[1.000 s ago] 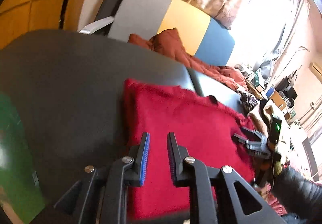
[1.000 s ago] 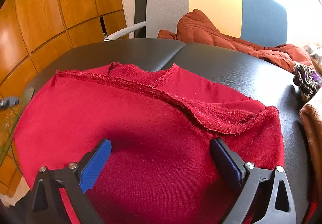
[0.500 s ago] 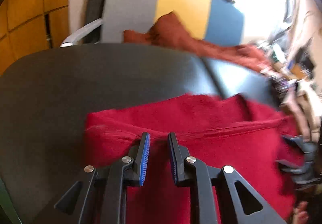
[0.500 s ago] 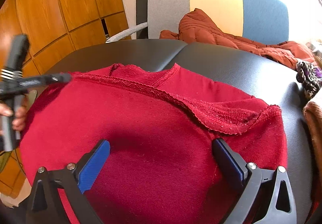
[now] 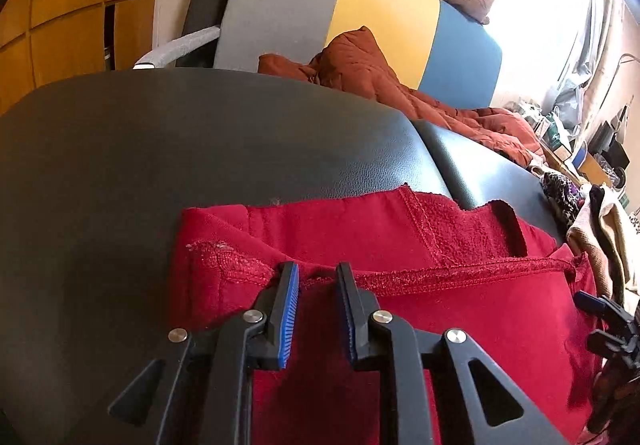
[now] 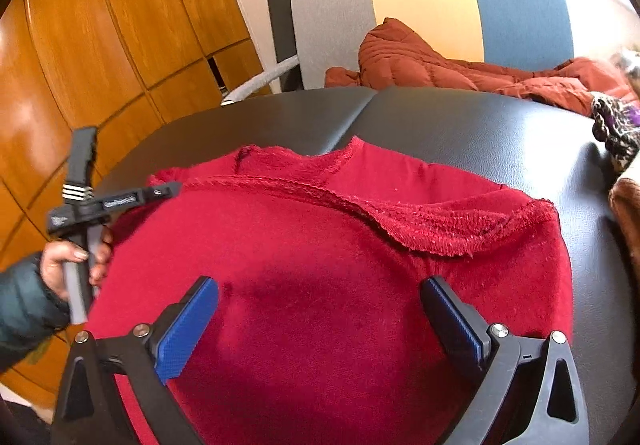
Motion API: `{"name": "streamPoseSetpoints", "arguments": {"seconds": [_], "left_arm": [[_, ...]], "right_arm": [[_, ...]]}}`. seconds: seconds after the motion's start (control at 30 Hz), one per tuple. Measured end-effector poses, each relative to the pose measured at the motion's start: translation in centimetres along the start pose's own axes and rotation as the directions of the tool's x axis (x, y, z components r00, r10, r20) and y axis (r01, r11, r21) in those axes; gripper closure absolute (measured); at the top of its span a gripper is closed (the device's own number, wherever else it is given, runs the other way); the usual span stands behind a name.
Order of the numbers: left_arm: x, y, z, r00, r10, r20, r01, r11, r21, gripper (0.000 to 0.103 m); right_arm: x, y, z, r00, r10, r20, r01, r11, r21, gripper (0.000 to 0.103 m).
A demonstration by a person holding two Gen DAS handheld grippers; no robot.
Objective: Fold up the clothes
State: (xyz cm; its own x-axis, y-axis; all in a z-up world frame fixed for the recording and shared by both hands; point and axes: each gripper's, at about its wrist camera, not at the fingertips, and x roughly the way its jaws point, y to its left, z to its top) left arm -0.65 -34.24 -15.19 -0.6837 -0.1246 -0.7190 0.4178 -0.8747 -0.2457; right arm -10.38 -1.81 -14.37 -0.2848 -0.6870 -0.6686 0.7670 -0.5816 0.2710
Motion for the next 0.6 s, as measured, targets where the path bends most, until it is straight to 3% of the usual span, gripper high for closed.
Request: {"name": "streamPoseSetpoints", "arguments": {"seconds": [0.1, 0.23, 0.33, 0.6], "left_arm": [[-0.1, -0.1, 0.0, 1.000, -0.002, 0.000, 0.002, 1.000, 0.000, 0.084], [-0.1, -0.1, 0.1, 1.000, -0.001, 0.001, 0.001, 1.000, 0.001, 0.084], [0.1, -0.1, 0.1, 1.000, 0.003, 0.001, -0.003, 1.000, 0.003, 0.084], [1.8, 0.3, 1.4, 1.000, 0.006, -0.011, -0.006, 1.000, -0.022, 0.083]], "right_arm": [[0.1, -0.1, 1.1, 0.999, 0.024, -0.029, -0.024, 1.000, -0.004, 0.002], [1.9, -1.1, 3.3, 0.999, -0.010, -0.046, 0.011, 1.000, 0.004, 0.004], [3.5, -3.2, 4.1, 0.995, -0.093, -0.035, 0.095, 0.994, 0.062, 0.004], [5.0, -3.7, 3.8, 0.983, -0.180, -0.023, 0.181, 0.983, 0.042, 0.004]]}}
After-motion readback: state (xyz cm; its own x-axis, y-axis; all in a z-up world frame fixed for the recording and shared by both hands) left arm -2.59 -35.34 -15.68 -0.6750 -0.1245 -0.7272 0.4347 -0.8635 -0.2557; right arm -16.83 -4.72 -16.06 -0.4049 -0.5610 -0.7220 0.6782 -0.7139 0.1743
